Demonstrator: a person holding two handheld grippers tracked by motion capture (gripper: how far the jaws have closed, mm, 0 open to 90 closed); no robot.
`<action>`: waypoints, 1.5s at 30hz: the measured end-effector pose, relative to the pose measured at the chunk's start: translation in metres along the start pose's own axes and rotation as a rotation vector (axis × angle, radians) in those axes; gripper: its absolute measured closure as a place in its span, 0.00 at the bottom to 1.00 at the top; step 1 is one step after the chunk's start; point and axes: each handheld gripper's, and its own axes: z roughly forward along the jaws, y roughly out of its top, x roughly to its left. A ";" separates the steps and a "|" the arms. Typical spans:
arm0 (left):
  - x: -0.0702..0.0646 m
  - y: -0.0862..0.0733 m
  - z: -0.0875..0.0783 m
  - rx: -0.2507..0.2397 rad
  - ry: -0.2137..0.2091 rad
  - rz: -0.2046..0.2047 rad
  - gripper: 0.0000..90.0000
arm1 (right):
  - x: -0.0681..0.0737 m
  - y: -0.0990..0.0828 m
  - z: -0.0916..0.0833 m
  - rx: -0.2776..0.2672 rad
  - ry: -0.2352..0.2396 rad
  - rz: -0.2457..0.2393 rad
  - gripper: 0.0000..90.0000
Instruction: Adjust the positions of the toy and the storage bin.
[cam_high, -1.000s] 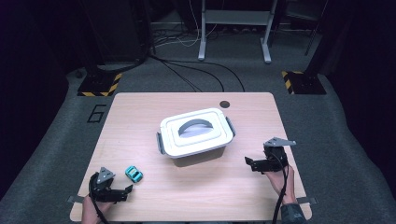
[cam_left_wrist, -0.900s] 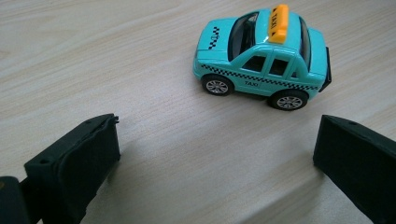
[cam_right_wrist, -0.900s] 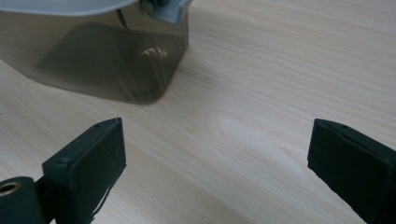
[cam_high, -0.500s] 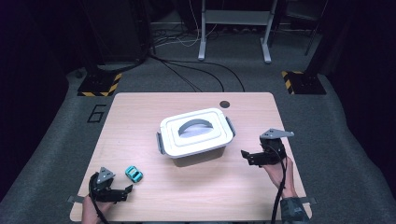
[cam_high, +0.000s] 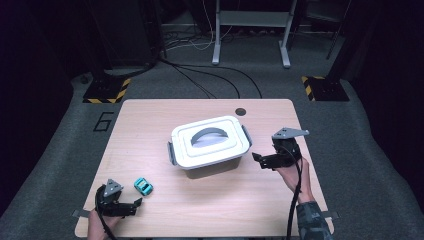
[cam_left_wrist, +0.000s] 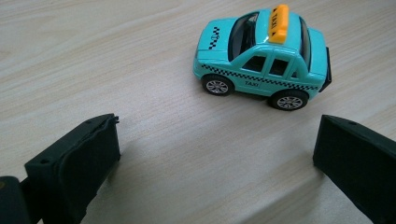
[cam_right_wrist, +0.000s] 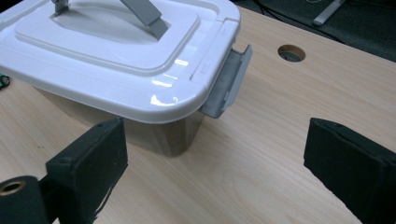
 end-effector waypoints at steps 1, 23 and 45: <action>0.000 0.000 0.000 0.000 0.000 0.000 0.00 | 0.001 0.003 0.001 0.000 0.003 -0.004 0.06; 0.000 0.000 0.000 0.000 0.001 0.000 0.00 | -0.013 0.028 0.037 0.025 -0.044 0.025 0.32; 0.000 0.000 0.000 0.000 0.001 0.001 0.00 | -0.029 0.028 0.077 0.089 0.011 0.131 0.83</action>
